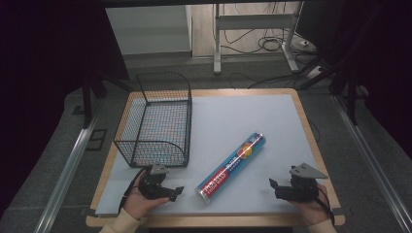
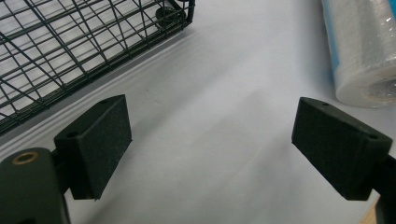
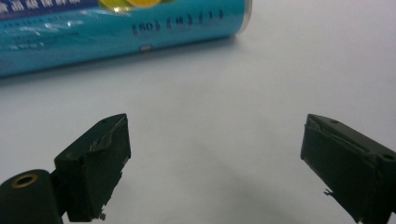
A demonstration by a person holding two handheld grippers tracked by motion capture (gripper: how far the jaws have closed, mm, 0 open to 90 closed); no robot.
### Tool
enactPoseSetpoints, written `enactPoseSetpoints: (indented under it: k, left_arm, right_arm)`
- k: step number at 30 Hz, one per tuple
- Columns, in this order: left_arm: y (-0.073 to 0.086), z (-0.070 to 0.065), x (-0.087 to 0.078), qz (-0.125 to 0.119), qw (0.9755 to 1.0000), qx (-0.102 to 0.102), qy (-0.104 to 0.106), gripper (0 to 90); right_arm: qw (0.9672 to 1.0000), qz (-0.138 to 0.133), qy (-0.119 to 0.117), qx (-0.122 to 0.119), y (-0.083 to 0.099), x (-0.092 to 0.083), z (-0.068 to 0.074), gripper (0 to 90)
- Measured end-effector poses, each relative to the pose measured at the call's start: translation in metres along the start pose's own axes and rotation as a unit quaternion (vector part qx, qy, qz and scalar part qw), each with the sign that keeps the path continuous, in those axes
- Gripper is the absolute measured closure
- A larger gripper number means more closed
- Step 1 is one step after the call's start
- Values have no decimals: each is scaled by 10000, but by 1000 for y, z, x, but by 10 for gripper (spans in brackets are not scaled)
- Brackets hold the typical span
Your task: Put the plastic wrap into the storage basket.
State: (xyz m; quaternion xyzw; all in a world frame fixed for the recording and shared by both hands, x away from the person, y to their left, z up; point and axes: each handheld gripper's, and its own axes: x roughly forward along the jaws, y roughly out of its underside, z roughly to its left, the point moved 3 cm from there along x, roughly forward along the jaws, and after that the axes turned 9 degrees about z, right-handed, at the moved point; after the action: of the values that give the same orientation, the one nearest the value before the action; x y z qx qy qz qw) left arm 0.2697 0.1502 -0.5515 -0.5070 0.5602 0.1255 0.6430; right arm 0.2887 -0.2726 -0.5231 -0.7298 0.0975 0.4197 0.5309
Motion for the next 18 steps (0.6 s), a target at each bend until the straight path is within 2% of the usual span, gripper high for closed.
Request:
enactPoseSetpoints:
  k: [3, 5, 10, 14, 18]
  left_arm:
    - [0, 0, 0, 3, 10000, -1, -5, 120]
    - [0, 1, 1, 22, 10000, 12, -27, 138]
    - [1, 1, 1, 88, 9999, 89, -64, 145]
    - [0, -1, 0, 19, 10000, 62, -43, 145]
    - [-1, -3, -1, 51, 9999, 115, -49, 145]
  right_arm:
    - [10000, -1, -62, -3, -1, 2, 0, 90]
    - [9998, 92, -140, -53, 0, 6, -1, 95]
    - [9999, 119, -119, 9, 0, 5, -4, 96]
    - [9999, 120, -105, 67, 0, 4, -5, 96]
    - [9998, 119, -153, 83, -1, 4, -5, 97]
